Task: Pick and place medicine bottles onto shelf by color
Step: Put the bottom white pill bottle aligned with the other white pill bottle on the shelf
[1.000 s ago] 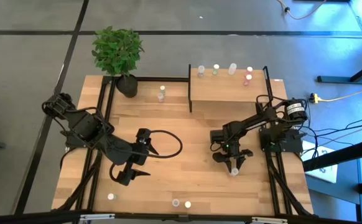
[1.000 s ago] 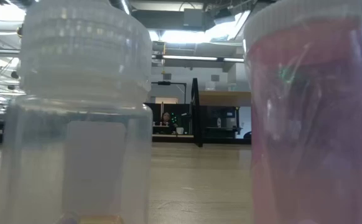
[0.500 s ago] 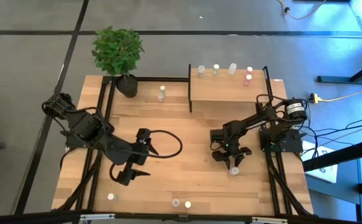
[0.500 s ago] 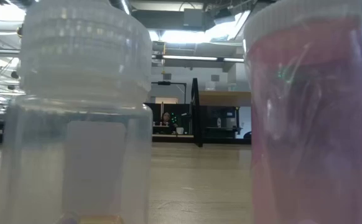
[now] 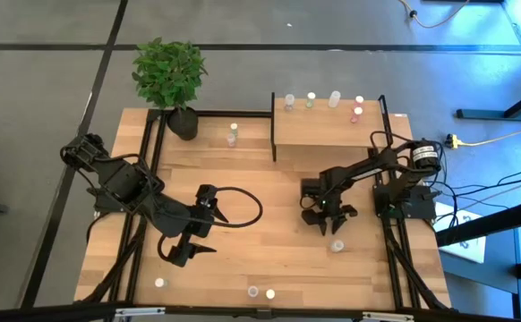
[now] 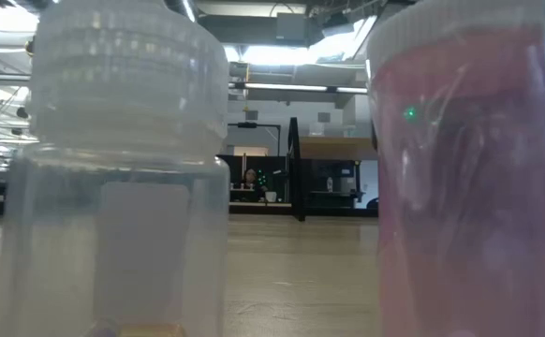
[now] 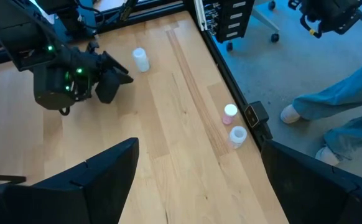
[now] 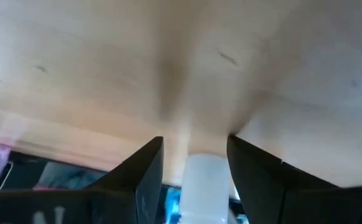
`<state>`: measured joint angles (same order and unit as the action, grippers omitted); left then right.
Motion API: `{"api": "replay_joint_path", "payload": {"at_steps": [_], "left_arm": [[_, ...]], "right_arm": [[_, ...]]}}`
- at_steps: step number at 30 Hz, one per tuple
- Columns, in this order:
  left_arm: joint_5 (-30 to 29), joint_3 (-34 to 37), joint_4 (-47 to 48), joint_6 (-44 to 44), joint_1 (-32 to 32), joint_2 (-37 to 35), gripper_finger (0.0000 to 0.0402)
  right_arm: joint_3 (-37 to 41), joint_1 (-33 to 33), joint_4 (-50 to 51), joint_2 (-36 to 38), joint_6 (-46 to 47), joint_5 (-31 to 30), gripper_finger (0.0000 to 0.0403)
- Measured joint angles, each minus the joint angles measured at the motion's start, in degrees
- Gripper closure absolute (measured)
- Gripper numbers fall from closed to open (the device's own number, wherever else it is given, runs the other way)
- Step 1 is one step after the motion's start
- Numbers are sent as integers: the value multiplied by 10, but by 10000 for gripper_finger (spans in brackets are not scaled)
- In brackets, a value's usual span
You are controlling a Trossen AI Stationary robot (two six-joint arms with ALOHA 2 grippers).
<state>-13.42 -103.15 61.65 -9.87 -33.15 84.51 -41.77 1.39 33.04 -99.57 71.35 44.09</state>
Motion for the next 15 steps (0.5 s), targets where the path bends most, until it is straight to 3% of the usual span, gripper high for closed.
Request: {"api": "replay_joint_path", "payload": {"at_steps": [6, 15], "left_arm": [[0, 0, 0, 0, 0, 0, 67], [0, 0, 3, 0, 0, 0, 67]], "right_arm": [[-59, 0, 81, 0, -44, -87, 223], [-207, -31, 245, 31, -87, -217, 223]]}}
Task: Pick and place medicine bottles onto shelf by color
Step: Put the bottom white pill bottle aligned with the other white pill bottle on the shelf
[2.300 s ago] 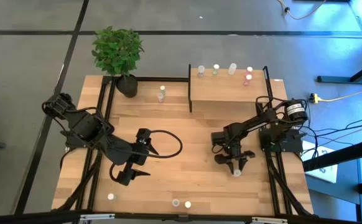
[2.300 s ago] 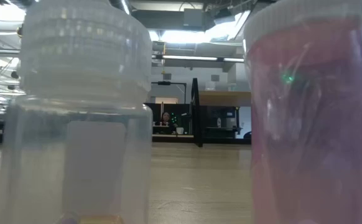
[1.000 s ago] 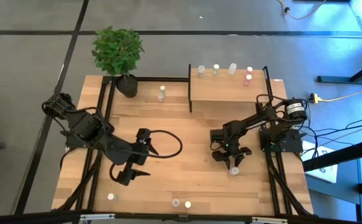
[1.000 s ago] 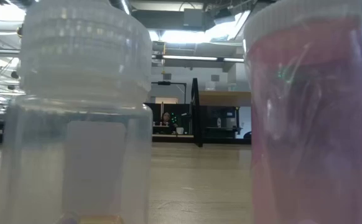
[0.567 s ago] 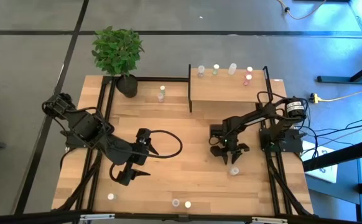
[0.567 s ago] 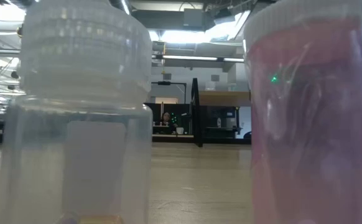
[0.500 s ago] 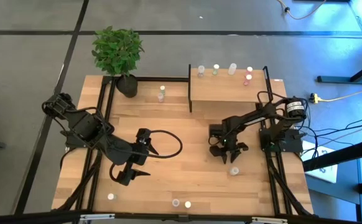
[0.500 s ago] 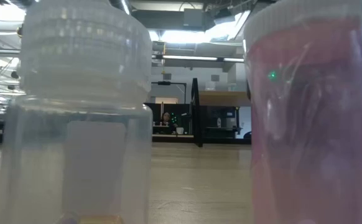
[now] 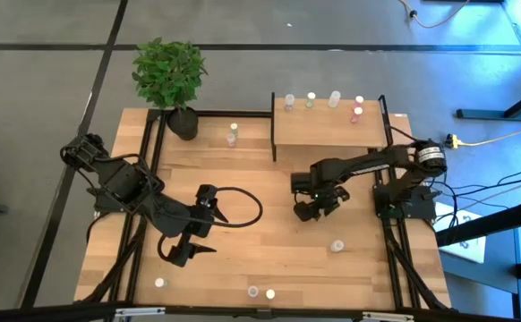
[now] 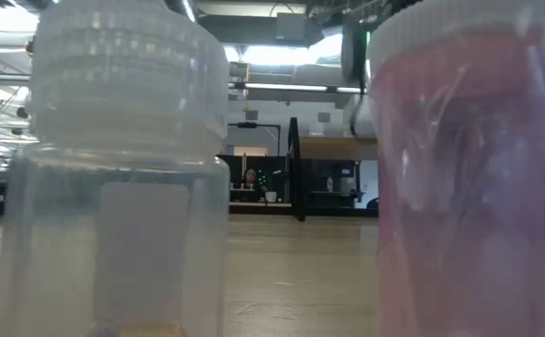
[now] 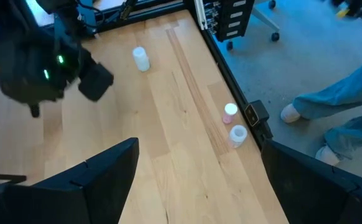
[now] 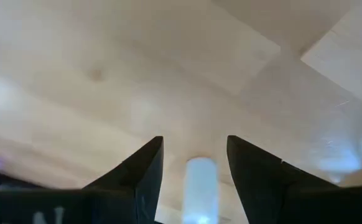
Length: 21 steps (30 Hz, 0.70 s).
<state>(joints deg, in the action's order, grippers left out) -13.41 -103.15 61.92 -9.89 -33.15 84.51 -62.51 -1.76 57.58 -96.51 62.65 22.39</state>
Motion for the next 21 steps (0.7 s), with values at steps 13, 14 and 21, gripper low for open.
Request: {"api": "replay_joint_path", "payload": {"at_steps": [13, 14, 21], "left_arm": [[-2, 0, 3, 0, 0, 0, 67], [-8, 0, 3, -1, 0, 0, 67], [-134, 0, -1, -36, 1, 0, 67]], "right_arm": [[-176, -189, 39, 130, 173, -321, 223], [-184, -208, 42, 133, 182, -346, 223], [-223, -306, 59, 134, 172, -441, 223]]}}
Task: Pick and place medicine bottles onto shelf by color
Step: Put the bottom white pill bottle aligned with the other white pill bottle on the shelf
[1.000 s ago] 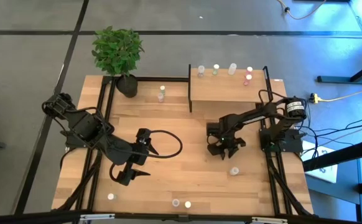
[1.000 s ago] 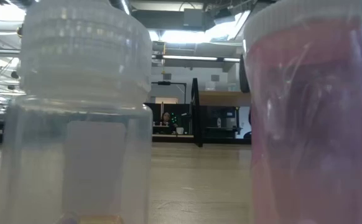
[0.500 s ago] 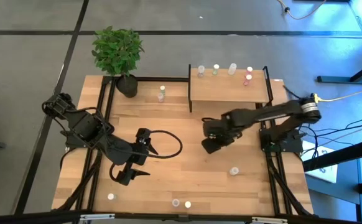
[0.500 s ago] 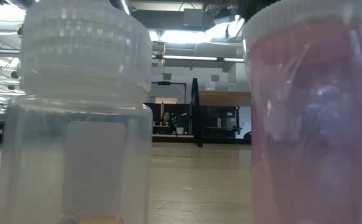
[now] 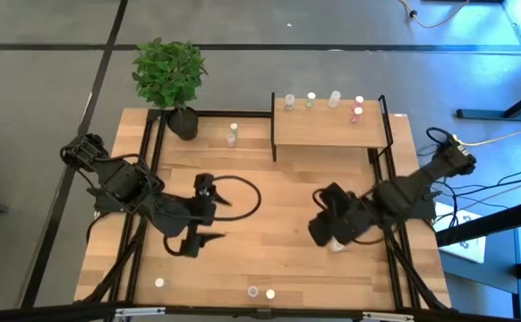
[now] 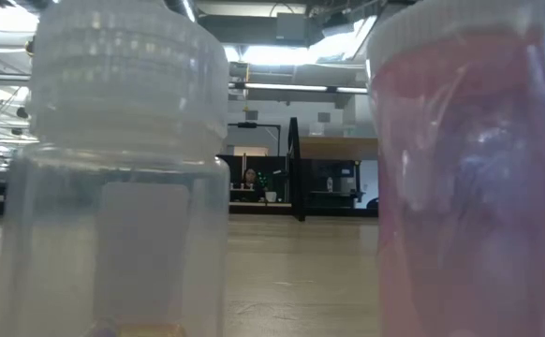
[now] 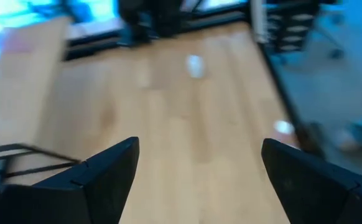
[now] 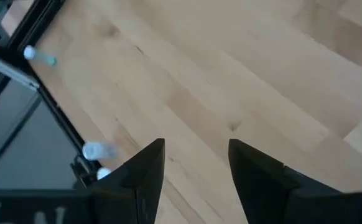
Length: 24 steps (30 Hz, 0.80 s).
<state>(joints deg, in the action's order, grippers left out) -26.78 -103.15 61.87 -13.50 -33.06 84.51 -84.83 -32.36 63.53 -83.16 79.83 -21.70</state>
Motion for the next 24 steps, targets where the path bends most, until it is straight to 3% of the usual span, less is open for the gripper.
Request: {"api": "replay_joint_path", "payload": {"at_steps": [6, 16, 24], "left_arm": [[-107, 0, 0, -14, 16, 0, 67], [-114, 0, 0, -14, 62, 0, 67], [-113, 0, 0, -14, 69, 0, 67]], "right_arm": [[-5, -47, 24, -1, -25, -8, 223], [-5, -97, 59, 0, -18, -3, 223], [-5, -124, 84, -8, 166, -17, 223]]}}
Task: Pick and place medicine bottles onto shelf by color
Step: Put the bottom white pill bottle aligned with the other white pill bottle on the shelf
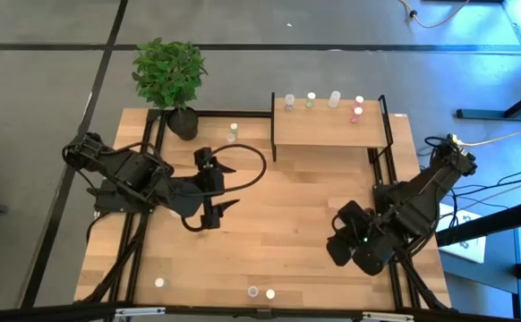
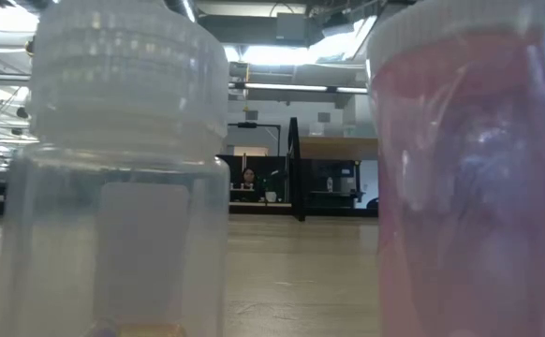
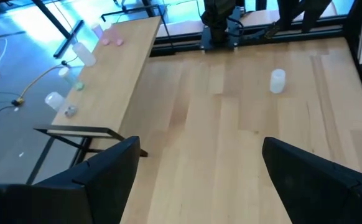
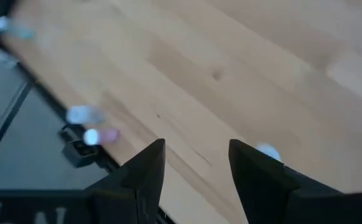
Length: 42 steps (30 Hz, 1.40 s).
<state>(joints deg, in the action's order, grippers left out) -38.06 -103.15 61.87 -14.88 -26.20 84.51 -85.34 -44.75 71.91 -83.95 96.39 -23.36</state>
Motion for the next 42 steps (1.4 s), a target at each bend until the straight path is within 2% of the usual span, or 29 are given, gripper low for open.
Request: {"api": "replay_joint_path", "payload": {"at_steps": [2, 5, 10, 18, 23, 27, 31, 35, 42], "left_arm": [[0, 0, 0, 0, 0, 0, 67], [0, 0, 0, 0, 0, 0, 67], [0, 0, 0, 0, 0, 0, 67], [0, 0, 0, 0, 0, 0, 67], [0, 0, 0, 0, 0, 0, 67], [0, 0, 0, 0, 0, 0, 67], [0, 0, 0, 0, 0, 0, 67], [0, 0, 0, 0, 0, 0, 67], [0, 0, 0, 0, 0, 0, 67]], "right_arm": [[0, -3, 29, -8, 60, 18, 223], [0, -6, 89, -27, 132, 86, 223], [1, -7, 130, -63, 164, 167, 223], [1, -7, 75, -79, 174, 192, 223], [3, -7, 68, -83, 173, 187, 221], [4, -7, 57, -88, 171, 185, 191], [4, -4, 61, -95, 116, 183, 131], [4, 0, 84, -96, 113, 190, 83], [10, 11, 96, -115, 113, 216, 71]]}}
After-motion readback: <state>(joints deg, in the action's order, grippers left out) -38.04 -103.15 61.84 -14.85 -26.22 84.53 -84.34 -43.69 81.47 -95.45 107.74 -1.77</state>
